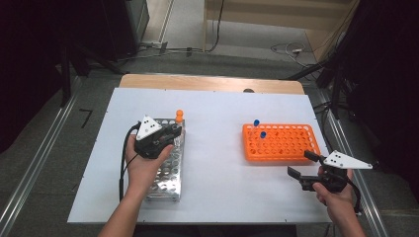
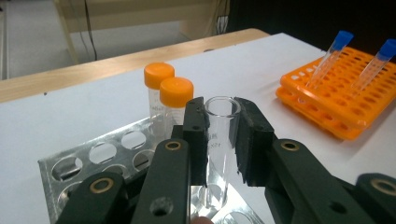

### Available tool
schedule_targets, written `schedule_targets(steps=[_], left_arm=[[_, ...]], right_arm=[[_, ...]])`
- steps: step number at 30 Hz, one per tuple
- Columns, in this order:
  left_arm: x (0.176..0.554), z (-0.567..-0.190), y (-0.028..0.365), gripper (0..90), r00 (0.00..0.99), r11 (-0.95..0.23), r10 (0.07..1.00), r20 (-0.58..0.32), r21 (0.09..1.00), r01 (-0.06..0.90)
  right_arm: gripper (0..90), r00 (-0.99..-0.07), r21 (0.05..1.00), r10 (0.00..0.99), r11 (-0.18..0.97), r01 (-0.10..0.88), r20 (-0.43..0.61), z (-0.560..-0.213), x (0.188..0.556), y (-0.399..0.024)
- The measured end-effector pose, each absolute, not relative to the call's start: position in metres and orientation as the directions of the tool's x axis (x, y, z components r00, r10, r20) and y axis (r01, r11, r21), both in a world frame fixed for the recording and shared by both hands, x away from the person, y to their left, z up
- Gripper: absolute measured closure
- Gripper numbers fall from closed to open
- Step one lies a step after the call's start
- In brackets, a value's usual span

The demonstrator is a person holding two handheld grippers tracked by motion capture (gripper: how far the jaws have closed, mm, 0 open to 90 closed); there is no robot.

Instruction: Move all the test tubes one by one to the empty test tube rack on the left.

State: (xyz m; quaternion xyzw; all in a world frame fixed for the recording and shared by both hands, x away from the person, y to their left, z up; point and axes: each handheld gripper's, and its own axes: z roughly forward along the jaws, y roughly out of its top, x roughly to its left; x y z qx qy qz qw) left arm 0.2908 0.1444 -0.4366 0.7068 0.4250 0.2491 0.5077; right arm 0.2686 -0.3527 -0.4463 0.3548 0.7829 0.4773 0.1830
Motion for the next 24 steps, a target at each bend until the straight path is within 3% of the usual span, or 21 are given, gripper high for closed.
schedule_targets(steps=[7, 12, 18, 24], left_arm=[[0.291, -0.438, 0.142, 74.3, 0.52, -0.144, 0.851, -0.079, 0.916, 0.374], [0.289, -0.435, 0.144, 65.9, 0.538, -0.124, 0.837, -0.101, 0.922, 0.366], [0.284, -0.431, 0.146, 48.2, 0.558, -0.09, 0.82, -0.125, 0.935, 0.343], [0.279, -0.427, 0.147, 23.8, 0.581, -0.058, 0.798, -0.157, 0.941, 0.334]], right_arm=[[8.2, -0.679, 0.874, 0.733, 0.295, 0.386, 0.053, -0.448, 0.27, -0.352], [8.3, -0.679, 0.875, 0.732, 0.292, 0.385, 0.054, -0.447, 0.27, -0.351], [8.3, -0.679, 0.879, 0.732, 0.288, 0.379, 0.053, -0.445, 0.271, -0.349], [8.3, -0.685, 0.882, 0.727, 0.289, 0.372, 0.051, -0.44, 0.272, -0.343]])
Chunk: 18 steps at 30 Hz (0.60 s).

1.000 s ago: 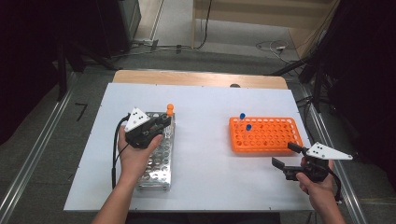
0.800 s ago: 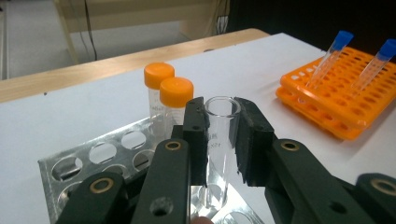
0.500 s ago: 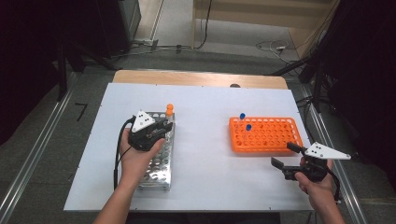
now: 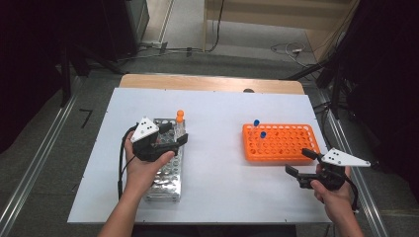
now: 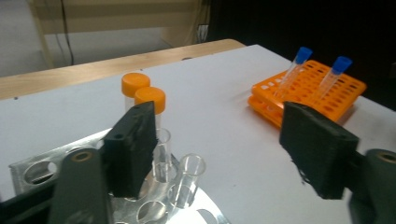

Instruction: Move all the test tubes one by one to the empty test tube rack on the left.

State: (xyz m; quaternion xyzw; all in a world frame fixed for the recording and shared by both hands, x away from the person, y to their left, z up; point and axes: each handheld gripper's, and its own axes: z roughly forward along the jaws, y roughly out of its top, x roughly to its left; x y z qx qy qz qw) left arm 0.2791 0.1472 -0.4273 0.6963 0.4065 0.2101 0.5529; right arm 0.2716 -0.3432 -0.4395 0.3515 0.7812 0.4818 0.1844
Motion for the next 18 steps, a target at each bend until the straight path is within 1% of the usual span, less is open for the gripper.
schedule_targets(steps=[4, 8, 12, 18], left_arm=[[0.276, -0.425, 0.148, 12.7, 0.595, -0.049, 0.785, -0.173, 0.94, 0.338], [0.273, -0.423, 0.149, 5.6, 0.602, -0.039, 0.778, -0.184, 0.94, 0.338], [0.269, -0.42, 0.15, 1.7, 0.611, -0.037, 0.769, -0.187, 0.942, 0.335], [0.265, -0.418, 0.149, 0.0, 0.63, -0.034, 0.753, -0.19, 0.945, 0.325]], right_arm=[[8.2, -0.686, 0.884, 0.726, 0.289, 0.369, 0.049, -0.436, 0.274, -0.337], [7.9, -0.686, 0.882, 0.727, 0.297, 0.365, 0.039, -0.432, 0.279, -0.328], [7.9, -0.692, 0.885, 0.72, 0.295, 0.36, 0.041, -0.428, 0.284, -0.318], [8.6, -0.701, 0.883, 0.712, 0.302, 0.358, 0.041, -0.425, 0.297, -0.299]])
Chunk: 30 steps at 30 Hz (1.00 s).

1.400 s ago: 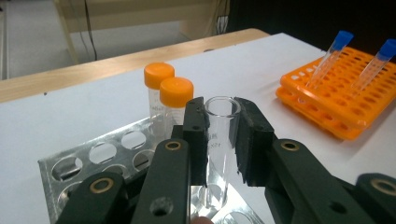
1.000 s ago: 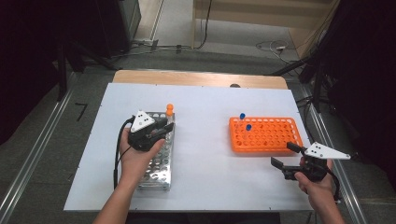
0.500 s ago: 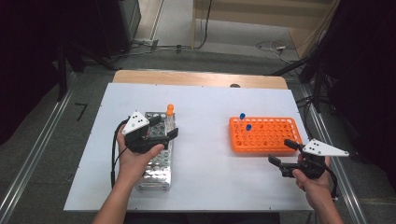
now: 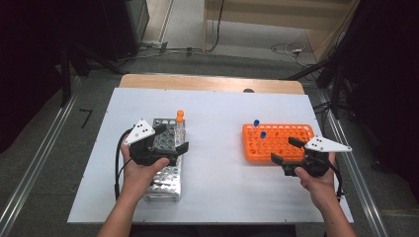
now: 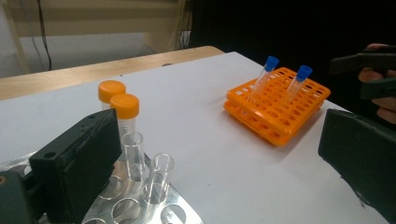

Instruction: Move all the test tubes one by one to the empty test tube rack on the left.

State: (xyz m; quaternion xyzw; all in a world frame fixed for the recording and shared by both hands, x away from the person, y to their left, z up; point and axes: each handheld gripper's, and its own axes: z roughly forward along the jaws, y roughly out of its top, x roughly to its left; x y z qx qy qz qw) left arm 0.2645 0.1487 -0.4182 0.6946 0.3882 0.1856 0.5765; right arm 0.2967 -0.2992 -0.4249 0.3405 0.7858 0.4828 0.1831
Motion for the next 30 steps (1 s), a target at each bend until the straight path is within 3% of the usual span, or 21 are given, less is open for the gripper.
schedule_targets(steps=[10, 20, 30], left_arm=[[0.261, -0.418, 0.148, 0.0, 0.64, -0.037, 0.744, -0.192, 0.944, 0.327], [0.258, -0.418, 0.144, 0.0, 0.648, -0.047, 0.739, -0.184, 0.946, 0.322], [0.258, -0.418, 0.142, 0.0, 0.662, -0.049, 0.724, -0.194, 0.943, 0.329]], right_arm=[[18.3, -0.696, 0.873, 0.716, 0.305, 0.381, 0.054, -0.43, 0.321, -0.273], [48.0, -0.663, 0.839, 0.743, 0.301, 0.453, 0.091, -0.453, 0.34, -0.262], [59.4, -0.622, 0.825, 0.781, 0.31, 0.473, 0.063, -0.465, 0.342, -0.258]])
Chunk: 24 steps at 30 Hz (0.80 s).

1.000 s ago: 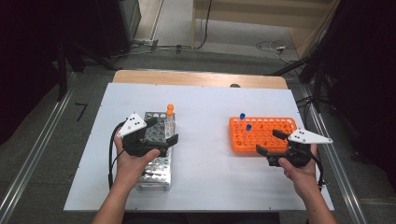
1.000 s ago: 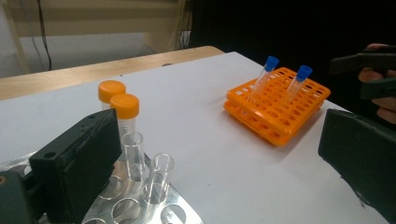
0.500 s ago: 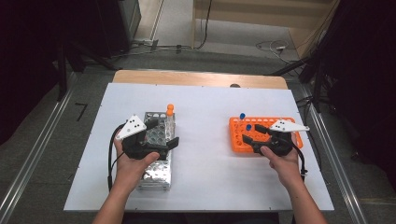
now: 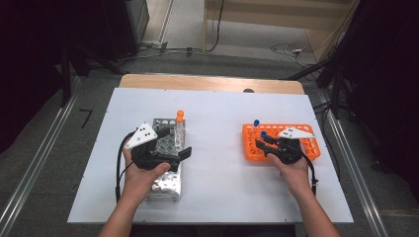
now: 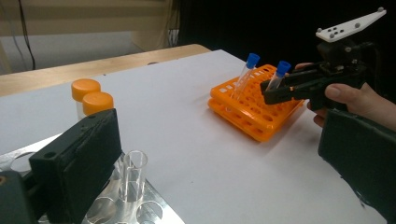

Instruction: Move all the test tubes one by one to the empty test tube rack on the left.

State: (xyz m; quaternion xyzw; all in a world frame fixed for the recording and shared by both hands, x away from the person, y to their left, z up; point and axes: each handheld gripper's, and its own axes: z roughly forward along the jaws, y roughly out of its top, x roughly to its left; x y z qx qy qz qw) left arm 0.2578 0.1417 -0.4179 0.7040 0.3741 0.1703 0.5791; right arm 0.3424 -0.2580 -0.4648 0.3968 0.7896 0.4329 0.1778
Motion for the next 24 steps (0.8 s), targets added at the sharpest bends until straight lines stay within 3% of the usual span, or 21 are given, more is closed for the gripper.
schedule_targets(steps=[24], left_arm=[[0.257, -0.418, 0.14, 0.0, 0.663, -0.054, 0.724, -0.192, 0.942, 0.332]], right_arm=[[74.3, -0.586, 0.848, 0.81, 0.306, 0.433, 0.007, -0.479, 0.34, -0.25]])
